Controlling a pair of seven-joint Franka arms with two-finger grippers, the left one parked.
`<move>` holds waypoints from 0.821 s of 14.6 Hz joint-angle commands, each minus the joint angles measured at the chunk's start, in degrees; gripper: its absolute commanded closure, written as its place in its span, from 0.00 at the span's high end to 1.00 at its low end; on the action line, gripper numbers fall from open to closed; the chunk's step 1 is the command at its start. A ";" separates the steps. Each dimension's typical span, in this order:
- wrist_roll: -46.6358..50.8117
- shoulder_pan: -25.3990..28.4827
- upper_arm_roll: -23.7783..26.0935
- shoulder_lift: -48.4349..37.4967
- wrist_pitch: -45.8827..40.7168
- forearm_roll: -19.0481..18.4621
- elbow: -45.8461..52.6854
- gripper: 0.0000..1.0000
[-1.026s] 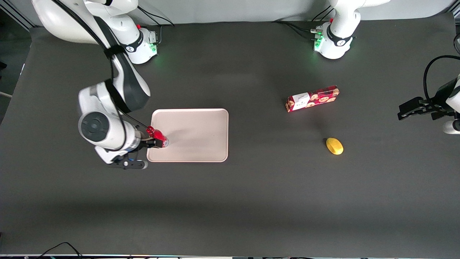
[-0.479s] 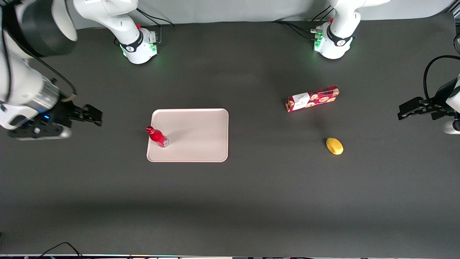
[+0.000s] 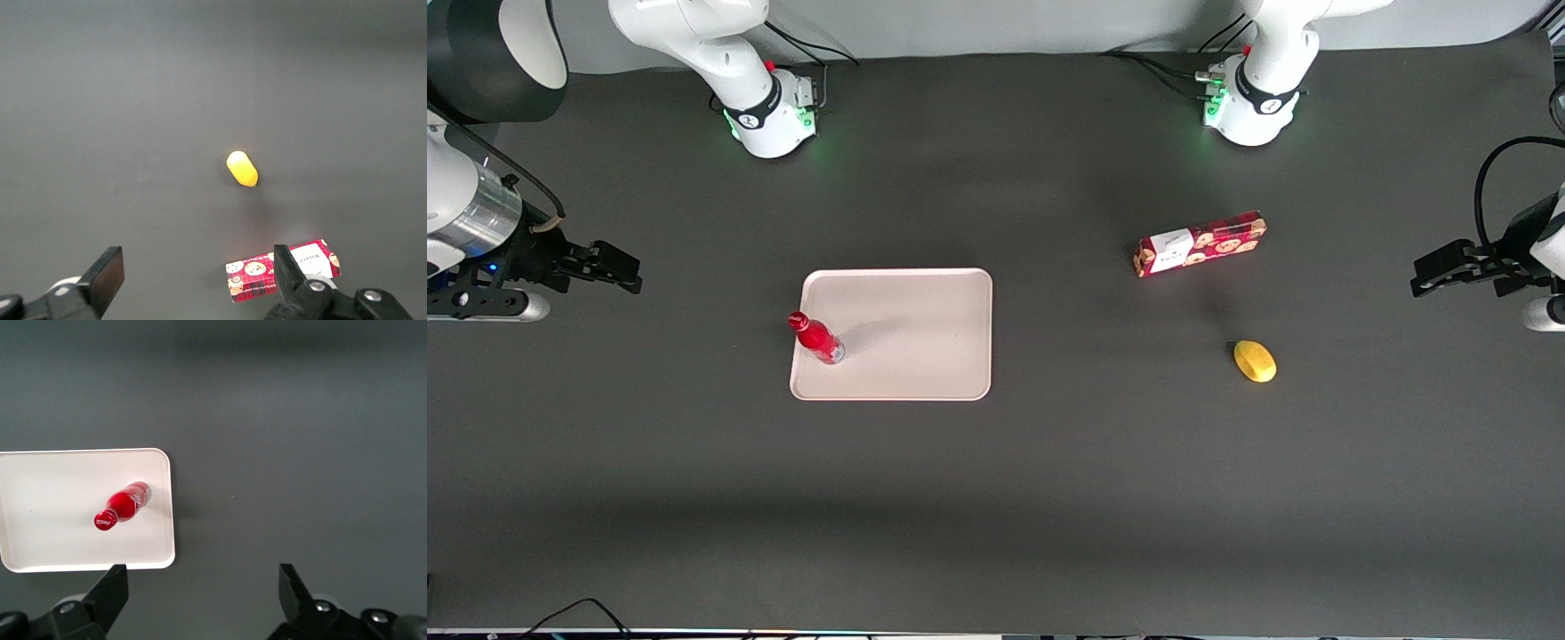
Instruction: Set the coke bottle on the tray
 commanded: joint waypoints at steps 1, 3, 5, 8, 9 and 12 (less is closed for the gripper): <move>-0.11 -0.13 -1.57 0.17 0.67 1.02 0.10 1.00; -0.19 -0.13 -4.38 0.26 0.59 1.02 0.90 1.00; -0.72 -0.92 -4.74 0.52 0.59 1.02 1.34 1.00; -0.46 -1.45 -4.65 1.05 0.50 1.02 1.95 1.00; -0.63 -2.32 -4.31 1.22 0.50 1.02 2.04 1.00; -0.90 -3.73 -3.86 1.58 0.50 1.11 2.13 1.00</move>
